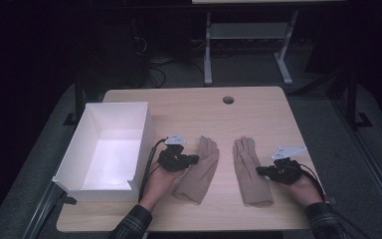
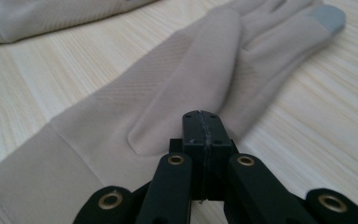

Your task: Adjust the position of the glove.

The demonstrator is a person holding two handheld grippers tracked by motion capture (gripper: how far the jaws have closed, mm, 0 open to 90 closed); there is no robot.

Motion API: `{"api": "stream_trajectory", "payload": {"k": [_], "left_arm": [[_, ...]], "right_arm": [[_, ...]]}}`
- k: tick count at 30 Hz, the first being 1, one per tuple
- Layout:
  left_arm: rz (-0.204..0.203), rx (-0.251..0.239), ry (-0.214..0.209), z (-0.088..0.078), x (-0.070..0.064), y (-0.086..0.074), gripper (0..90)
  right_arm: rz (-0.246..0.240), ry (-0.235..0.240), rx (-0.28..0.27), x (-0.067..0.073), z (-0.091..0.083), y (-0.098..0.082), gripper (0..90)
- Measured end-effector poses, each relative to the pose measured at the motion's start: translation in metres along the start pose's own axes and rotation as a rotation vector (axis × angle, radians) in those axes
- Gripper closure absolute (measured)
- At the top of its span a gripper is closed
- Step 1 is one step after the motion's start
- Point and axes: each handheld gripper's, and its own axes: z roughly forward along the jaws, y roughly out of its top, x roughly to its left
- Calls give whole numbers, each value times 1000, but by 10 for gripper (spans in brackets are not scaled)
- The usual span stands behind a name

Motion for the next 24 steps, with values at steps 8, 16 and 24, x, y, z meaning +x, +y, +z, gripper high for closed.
{"api": "stream_trajectory", "payload": {"k": [8, 16, 24], "left_arm": [[11, -20, -19, 2, -6, 8, 875], [8, -38, -27, 4, -5, 14, 876], [21, -58, -42, 12, -13, 24, 875]], "right_arm": [[-37, 15, 4, 11, 6, 6, 898], [0, -27, 0, -2, -5, 1, 898], [-20, 17, 13, 7, 8, 6, 898]]}}
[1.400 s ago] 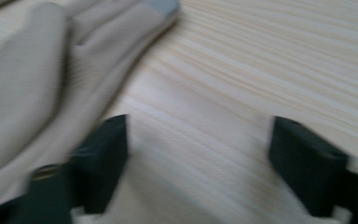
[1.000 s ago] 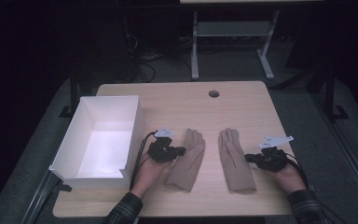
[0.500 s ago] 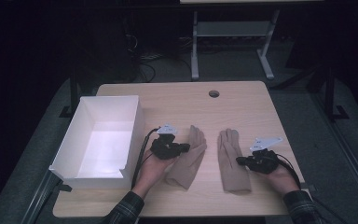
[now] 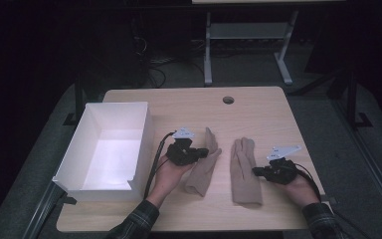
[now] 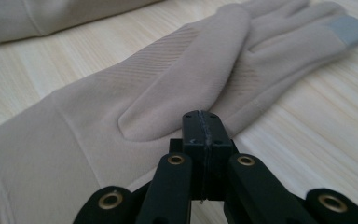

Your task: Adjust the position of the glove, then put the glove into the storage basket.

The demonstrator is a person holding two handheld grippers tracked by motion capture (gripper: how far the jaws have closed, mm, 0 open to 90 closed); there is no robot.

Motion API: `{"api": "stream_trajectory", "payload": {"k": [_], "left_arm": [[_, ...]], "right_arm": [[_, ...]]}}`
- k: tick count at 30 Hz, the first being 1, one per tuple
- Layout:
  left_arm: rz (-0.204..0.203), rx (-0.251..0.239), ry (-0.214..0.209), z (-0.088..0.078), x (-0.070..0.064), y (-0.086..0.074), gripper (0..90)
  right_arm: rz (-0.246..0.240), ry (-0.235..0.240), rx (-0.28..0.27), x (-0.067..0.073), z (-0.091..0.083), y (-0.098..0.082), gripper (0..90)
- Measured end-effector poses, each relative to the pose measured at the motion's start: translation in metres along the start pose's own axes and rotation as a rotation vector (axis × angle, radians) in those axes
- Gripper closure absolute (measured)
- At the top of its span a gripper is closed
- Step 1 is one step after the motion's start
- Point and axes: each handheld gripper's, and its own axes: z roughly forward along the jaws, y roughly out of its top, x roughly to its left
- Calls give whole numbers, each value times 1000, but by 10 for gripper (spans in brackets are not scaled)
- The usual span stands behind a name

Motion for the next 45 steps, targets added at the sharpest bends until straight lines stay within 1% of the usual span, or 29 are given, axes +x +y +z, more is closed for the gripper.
{"api": "stream_trajectory", "payload": {"k": [2, 4, 7, 8, 10, 11, 12, 14, 19, 22, 24, 27, 28, 29, 31, 32, 34, 36, 41, 45], "left_arm": [[10, 6, -1, 2, -1, 0, 875], [8, 6, -6, 4, -3, 1, 875], [17, 6, -6, 6, -5, 4, 875], [23, 2, -9, 7, -6, 5, 876], [31, 0, -10, 9, -8, 7, 876], [38, 0, -12, 10, -9, 9, 875], [38, -2, -17, 12, -10, 11, 875], [43, -2, -18, 15, -12, 13, 876], [59, 6, -33, 25, -17, 17, 875], [63, 4, -43, 29, -21, 19, 875], [77, 12, -48, 31, -23, 21, 875], [90, 21, -61, 35, -26, 24, 875], [92, 22, -64, 37, -27, 24, 875], [96, 23, -67, 38, -28, 24, 875], [98, 33, -76, 42, -31, 23, 875], [103, 36, -80, 43, -32, 23, 875], [125, 46, -84, 45, -36, 23, 875], [133, 48, -87, 47, -39, 23, 875], [144, 60, -97, 50, -45, 21, 875], [152, 79, -112, 55, -50, 16, 875]], "right_arm": [[-14, 11, -1, 4, 3, 3, 899], [-22, 22, 0, 6, 6, 5, 899], [-28, 37, -4, 9, 10, 8, 899], [-22, 43, -2, 10, 11, 9, 899], [-29, 53, -5, 11, 13, 10, 899], [-21, 57, -7, 12, 14, 11, 899], [-35, 57, -11, 13, 16, 12, 899], [-29, 63, -9, 15, 17, 13, 899], [-38, 75, -15, 18, 21, 15, 899], [-31, 81, -15, 20, 23, 17, 900], [-41, 86, -20, 21, 25, 18, 900], [-36, 99, -18, 23, 28, 20, 900], [-31, 101, -20, 24, 29, 21, 900], [-41, 103, -21, 24, 30, 21, 900], [-32, 103, -19, 26, 31, 23, 900], [-44, 104, -25, 26, 32, 23, 900], [-39, 106, -25, 27, 33, 23, 900], [-38, 105, -25, 27, 33, 23, 900], [-35, 107, -26, 27, 33, 23, 900], [-35, 107, -28, 27, 34, 23, 900]]}}
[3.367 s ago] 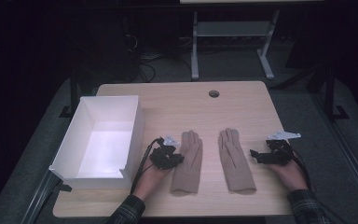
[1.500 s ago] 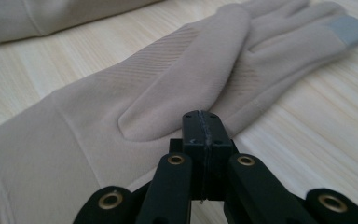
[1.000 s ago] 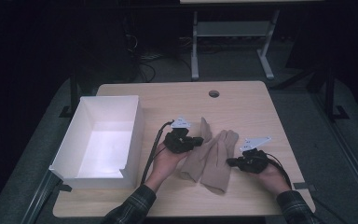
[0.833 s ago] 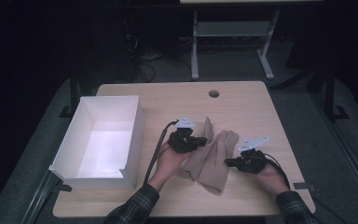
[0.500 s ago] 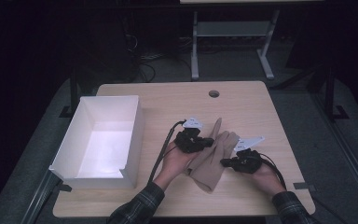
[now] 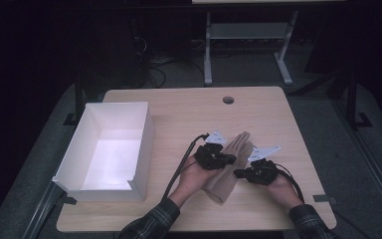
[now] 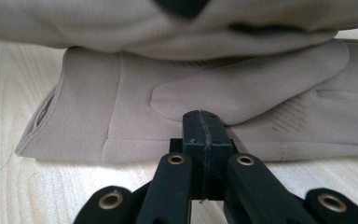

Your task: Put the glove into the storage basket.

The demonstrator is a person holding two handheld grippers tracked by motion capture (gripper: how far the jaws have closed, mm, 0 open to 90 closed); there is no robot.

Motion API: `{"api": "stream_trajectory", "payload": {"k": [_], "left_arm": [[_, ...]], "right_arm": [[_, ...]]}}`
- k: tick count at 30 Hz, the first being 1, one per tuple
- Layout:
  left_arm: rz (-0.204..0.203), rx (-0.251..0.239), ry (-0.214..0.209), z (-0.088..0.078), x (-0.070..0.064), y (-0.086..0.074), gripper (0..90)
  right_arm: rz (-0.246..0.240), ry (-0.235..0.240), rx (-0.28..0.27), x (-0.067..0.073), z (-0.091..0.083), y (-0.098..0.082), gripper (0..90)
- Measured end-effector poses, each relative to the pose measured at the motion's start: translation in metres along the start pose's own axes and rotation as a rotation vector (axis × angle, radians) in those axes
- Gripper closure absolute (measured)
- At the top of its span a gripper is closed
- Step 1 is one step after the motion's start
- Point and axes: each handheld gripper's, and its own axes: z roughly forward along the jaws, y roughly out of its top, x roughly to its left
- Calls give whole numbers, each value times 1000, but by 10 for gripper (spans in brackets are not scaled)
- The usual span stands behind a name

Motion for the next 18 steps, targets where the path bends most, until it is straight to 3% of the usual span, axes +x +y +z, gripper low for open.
{"api": "stream_trajectory", "payload": {"k": [7, 11, 14, 18], "left_arm": [[8, 47, -19, 16, -3, -8, 871], [-1, 55, -22, 21, -4, -12, 854], [0, 53, -30, 23, -6, -13, 764], [10, 75, -45, 28, -11, -15, 757]], "right_arm": [[9, 1, 6, 0, -4, -1, 883], [10, -27, 8, -6, -17, -7, 843], [43, -62, -9, -15, -32, -16, 775], [90, -118, -43, -30, -44, -24, 606]]}}
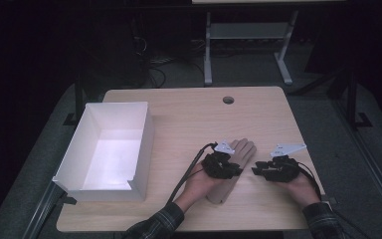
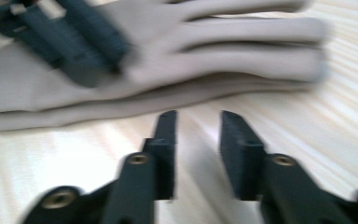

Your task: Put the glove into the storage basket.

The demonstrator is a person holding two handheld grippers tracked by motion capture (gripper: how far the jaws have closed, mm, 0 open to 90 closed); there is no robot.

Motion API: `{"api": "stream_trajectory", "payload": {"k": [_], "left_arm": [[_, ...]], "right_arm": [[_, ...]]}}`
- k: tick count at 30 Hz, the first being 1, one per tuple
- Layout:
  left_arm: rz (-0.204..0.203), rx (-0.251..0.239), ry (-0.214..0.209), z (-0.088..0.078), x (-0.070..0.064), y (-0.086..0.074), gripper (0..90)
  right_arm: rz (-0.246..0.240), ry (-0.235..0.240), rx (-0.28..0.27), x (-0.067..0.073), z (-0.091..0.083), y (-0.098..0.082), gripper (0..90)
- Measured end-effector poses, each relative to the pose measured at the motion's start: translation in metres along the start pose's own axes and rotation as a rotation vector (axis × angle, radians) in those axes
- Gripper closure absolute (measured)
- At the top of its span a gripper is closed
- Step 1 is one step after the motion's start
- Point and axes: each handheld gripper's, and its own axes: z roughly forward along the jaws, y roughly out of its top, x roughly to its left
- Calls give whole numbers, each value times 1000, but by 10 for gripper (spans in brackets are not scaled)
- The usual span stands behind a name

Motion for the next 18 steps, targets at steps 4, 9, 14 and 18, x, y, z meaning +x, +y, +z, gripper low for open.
{"api": "stream_trajectory", "payload": {"k": [4, 9, 14, 18], "left_arm": [[16, 65, 12, 8, -1, -5, 872], [43, 100, 35, 4, 0, -9, 895], [51, 117, 74, -11, 4, -17, 894], [73, 141, 108, -26, 9, -23, 892]], "right_arm": [[21, -76, 15, -7, 2, -4, 430], [18, -119, 41, -7, 8, -4, 337], [10, -168, 38, -9, 11, -5, 260], [13, -180, 31, -10, 13, -6, 223]]}}
